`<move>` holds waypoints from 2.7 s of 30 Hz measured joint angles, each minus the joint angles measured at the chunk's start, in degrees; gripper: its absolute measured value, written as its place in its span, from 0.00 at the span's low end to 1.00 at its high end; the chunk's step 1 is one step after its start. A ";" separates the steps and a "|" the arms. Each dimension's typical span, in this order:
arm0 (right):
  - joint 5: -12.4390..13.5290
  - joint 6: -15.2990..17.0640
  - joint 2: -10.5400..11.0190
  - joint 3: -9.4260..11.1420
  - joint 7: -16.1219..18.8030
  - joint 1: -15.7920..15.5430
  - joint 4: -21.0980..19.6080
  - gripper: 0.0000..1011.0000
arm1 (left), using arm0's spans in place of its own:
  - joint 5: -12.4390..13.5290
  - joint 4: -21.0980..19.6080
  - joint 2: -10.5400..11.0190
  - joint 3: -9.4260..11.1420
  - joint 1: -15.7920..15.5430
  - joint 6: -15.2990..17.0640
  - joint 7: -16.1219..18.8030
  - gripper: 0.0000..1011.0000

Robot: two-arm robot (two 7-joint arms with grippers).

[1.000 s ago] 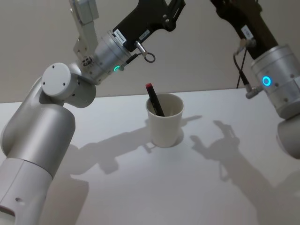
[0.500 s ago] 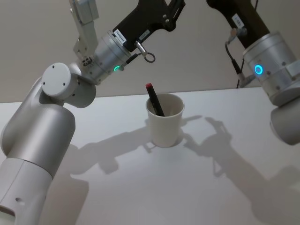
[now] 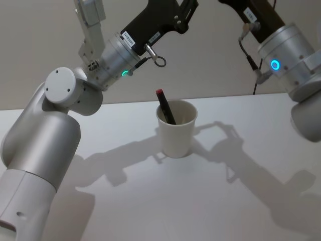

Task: Place the pen into the pen holder.

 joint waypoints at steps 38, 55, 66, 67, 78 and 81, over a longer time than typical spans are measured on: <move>14.08 4.04 0.39 1.88 5.02 3.04 6.26 0.99 | 0.00 0.00 0.00 0.00 0.00 0.00 0.00 0.14; 15.79 4.23 0.02 1.26 6.74 4.03 8.21 0.99 | 0.00 0.00 0.00 0.00 0.00 0.00 0.01 0.14; 15.42 3.91 -0.18 0.77 7.25 4.58 9.08 0.99 | 0.00 0.00 0.00 0.00 0.00 0.00 0.00 0.14; 15.39 3.89 -0.18 0.75 7.27 4.61 9.12 0.99 | 0.00 0.00 0.00 0.00 0.00 0.00 0.00 0.14; 15.18 3.72 -0.24 0.55 7.45 4.82 9.44 0.76 | 0.00 0.00 0.00 0.00 0.00 0.00 0.01 0.14; 15.16 3.71 -0.26 0.53 7.47 4.83 9.48 0.66 | 0.00 0.00 0.00 0.00 0.00 0.00 0.00 0.14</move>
